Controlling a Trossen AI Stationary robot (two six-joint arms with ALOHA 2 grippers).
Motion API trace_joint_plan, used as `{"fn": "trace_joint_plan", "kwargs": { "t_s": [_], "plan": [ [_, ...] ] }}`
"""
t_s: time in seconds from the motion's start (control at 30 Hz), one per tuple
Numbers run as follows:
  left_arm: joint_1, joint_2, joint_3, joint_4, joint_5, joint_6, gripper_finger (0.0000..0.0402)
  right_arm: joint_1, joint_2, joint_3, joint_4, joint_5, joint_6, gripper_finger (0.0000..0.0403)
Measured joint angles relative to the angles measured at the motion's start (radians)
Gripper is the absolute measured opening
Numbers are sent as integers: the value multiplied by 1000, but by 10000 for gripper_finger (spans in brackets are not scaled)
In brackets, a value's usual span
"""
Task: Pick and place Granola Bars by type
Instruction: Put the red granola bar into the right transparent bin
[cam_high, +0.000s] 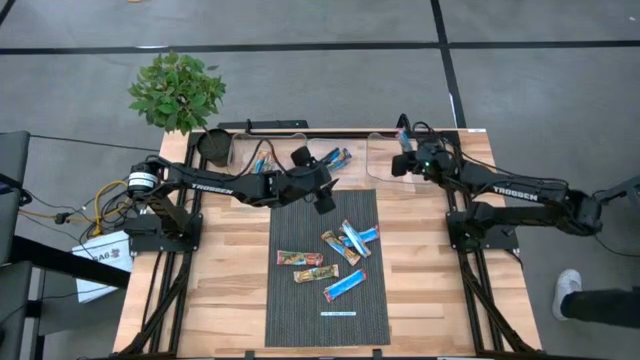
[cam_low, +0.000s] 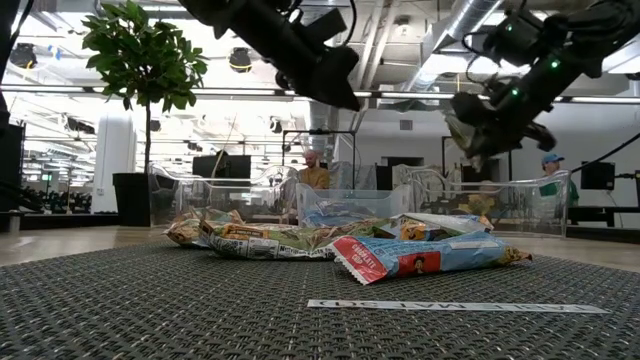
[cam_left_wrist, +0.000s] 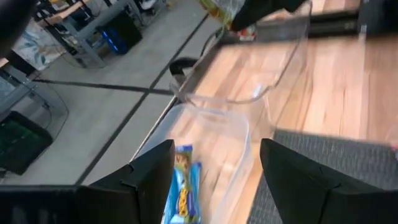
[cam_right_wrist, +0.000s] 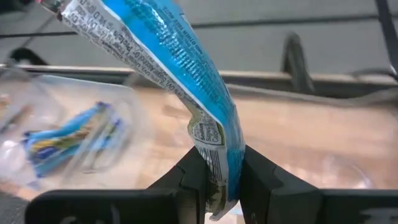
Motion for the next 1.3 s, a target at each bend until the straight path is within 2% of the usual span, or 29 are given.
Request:
{"fn": "trace_joint_plan", "kwargs": {
  "t_s": [0.3,0.67,0.87,1.3],
  "plan": [
    [-3,0,-3,-190,5,11,231,-89,2,0,-117,-19,141,56],
    [-4,0,-43,-218,89,-39,231,-200,2,0,-181,-149,226,56],
    [-21,0,-43,-236,95,-40,231,-256,2,0,-278,-282,270,56],
    [-57,0,-43,-255,96,-52,231,-267,2,0,-288,-322,292,56]
  ]
}}
